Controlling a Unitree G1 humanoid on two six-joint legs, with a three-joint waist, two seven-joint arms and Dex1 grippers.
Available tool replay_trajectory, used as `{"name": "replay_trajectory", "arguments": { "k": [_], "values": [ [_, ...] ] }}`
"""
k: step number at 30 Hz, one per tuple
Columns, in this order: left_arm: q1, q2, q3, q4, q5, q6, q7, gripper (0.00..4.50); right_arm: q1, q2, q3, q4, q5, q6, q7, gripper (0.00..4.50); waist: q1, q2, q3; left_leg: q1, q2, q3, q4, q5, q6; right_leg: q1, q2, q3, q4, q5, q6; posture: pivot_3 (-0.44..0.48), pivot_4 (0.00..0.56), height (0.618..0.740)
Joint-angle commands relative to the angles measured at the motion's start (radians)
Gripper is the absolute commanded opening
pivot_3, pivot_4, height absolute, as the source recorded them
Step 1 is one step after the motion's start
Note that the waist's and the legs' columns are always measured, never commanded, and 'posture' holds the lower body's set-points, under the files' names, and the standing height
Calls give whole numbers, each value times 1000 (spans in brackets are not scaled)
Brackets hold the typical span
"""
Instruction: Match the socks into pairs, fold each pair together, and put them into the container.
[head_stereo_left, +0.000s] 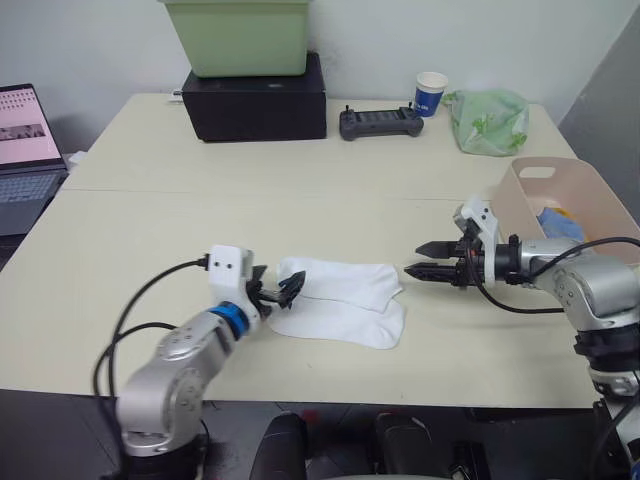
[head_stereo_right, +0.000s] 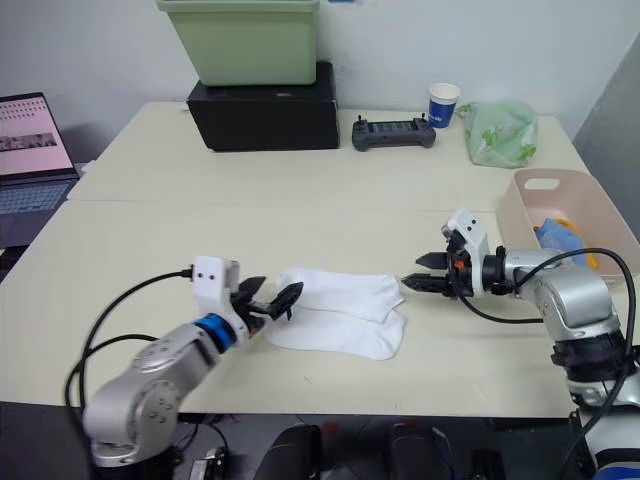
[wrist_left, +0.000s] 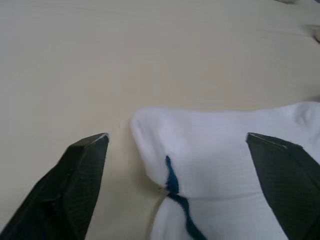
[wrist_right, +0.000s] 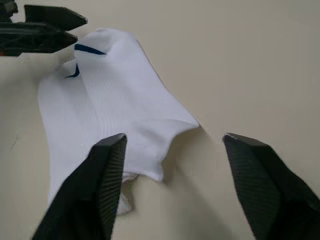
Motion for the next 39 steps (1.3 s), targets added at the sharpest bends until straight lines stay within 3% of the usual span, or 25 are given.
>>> {"name": "replay_trajectory", "arguments": {
  "k": [1, 3, 7, 11, 17, 18, 21, 28, 33, 39],
  "values": [
    [23, 282, -37, 149, 133, -485, -371, 4500, 101, -36, 72, -222, -122, -241, 15, 3483, 1, 0, 0, 0, 0, 0, -1, 0, -1, -1, 2, 0, -1, 0, 0, 0, 150, 740],
    [-14, 347, -70, 298, 148, -713, -507, 4500, 156, -31, 128, -250, -204, -353, -1, 3483, 5, 2, -1, 2, 1, 0, -3, 0, -1, 0, 1, -1, -1, -1, -1, 0, 150, 740],
    [-133, 397, -189, 550, 257, -1047, -640, 4500, 218, -13, 198, -218, -324, -480, -40, 3483, 9, 2, -1, 2, -2, 3, -3, 0, -1, 1, -2, 0, -3, -1, -1, 0, 150, 740],
    [-236, 384, -267, 702, 305, -1213, -705, 4500, 231, 34, 230, -172, -386, -518, -81, 3483, 7, 1, 0, 0, -3, 3, -1, 0, 0, 0, -1, -1, -3, 0, 0, 0, 150, 740],
    [-318, 352, -337, 870, 387, -1361, -684, 4500, 205, 62, 262, -77, -479, -617, -94, 3483, 2, 1, 0, 0, -1, 3, 0, 0, 0, -1, -1, -1, -1, 0, 0, 0, 150, 740],
    [-329, 345, -345, 891, 397, -1373, -680, 4500, 200, 64, 263, -69, -486, -627, -90, 3312, 2, 1, 0, 0, -1, 3, 0, 0, 0, -1, -1, -1, 0, 0, 0, 0, 150, 740],
    [-365, 325, -362, 951, 429, -1407, -656, 3863, 180, 79, 268, -39, -515, -667, -95, 2540, 2, 1, 0, 0, 0, 3, 0, 0, 0, -1, 0, -1, 0, 0, 0, 0, 150, 740],
    [-388, 303, -359, 970, 403, -1386, -677, 1538, 154, 117, 254, -30, -497, -662, -71, 13, 2, 1, 0, 0, 0, 3, 0, 0, 0, -1, 0, -1, 1, 0, 0, 0, 150, 740],
    [-395, 292, -353, 963, 380, -1360, -690, 36, 136, 133, 234, -26, -469, -648, -60, 0, 3, 1, 0, 0, 0, 2, 0, 0, 0, -1, 0, -1, 1, 0, 0, 0, 150, 740],
    [-416, 279, -331, 952, 323, -1305, -707, 36, 77, 179, 166, -28, -365, -543, -49, 0, 3, 1, 0, 0, 0, 2, 0, 0, 0, -1, 0, -2, 1, 0, 0, 0, 150, 740]
  ]
}}
